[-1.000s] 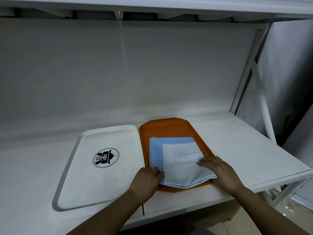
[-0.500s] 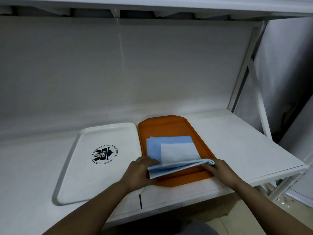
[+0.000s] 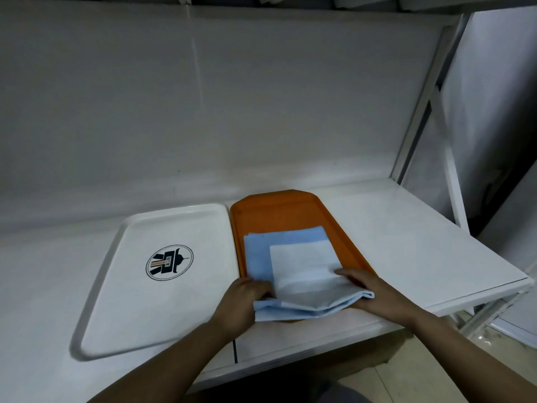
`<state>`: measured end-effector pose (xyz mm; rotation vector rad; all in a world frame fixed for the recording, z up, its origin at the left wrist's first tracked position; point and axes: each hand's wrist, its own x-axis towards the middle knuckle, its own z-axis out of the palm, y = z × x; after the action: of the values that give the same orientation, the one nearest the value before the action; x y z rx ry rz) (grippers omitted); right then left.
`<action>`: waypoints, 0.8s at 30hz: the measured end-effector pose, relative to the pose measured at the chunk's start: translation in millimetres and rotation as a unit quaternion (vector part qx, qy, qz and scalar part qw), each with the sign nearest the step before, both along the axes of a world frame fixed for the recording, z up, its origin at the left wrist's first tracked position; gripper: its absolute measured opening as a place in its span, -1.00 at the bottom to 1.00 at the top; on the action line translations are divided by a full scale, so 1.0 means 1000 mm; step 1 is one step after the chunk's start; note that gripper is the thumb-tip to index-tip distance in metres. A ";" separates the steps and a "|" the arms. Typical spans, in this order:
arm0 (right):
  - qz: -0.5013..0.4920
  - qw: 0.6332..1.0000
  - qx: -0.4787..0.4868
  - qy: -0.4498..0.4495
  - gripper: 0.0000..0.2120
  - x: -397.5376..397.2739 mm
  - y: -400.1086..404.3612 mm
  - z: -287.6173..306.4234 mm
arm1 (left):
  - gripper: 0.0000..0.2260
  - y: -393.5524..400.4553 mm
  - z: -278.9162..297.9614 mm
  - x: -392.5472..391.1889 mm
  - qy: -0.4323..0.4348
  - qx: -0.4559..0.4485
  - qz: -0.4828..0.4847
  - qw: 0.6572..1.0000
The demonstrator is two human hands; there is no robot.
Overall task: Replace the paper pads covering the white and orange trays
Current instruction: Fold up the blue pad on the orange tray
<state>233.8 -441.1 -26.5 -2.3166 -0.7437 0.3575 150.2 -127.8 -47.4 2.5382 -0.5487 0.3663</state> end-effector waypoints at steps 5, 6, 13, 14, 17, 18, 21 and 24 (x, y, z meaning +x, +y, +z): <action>0.055 0.996 -0.026 -0.064 -0.44 0.007 -0.007 -0.008 | -0.76 0.003 0.003 -0.002 -0.006 -0.012 0.001 1.000; 0.052 0.996 -0.026 -0.071 -0.47 0.006 -0.008 -0.006 | -0.71 0.006 0.001 -0.002 -0.004 0.001 -0.003 1.000; 0.064 0.954 -0.075 -0.284 -0.53 -0.021 -0.012 -0.001 | -0.59 0.014 -0.002 -0.017 -0.071 0.149 -0.109 0.980; 0.088 0.932 -0.107 -0.336 -0.47 -0.025 -0.016 0.000 | -0.58 0.011 -0.003 -0.021 -0.099 0.165 -0.118 0.974; 0.142 0.889 -0.164 -0.404 -0.39 -0.030 -0.024 -0.002 | -0.57 0.006 -0.004 -0.029 -0.142 0.196 -0.123 0.963; 0.145 0.884 -0.168 -0.412 -0.39 -0.030 -0.026 -0.003 | -0.53 0.006 -0.005 -0.029 -0.142 0.206 -0.122 0.961; 0.137 0.874 -0.171 -0.433 -0.51 -0.030 -0.026 -0.002 | -0.36 0.007 -0.009 -0.029 -0.133 0.202 -0.094 0.966; 0.074 0.922 -0.141 -0.351 -0.54 -0.030 -0.023 0.005 | -0.62 0.006 -0.004 -0.030 -0.103 0.137 -0.062 0.983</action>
<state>204.0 -464.3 -21.1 -2.6831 -1.2828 -0.3618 120.0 -121.7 -51.0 2.7273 -0.8855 0.5456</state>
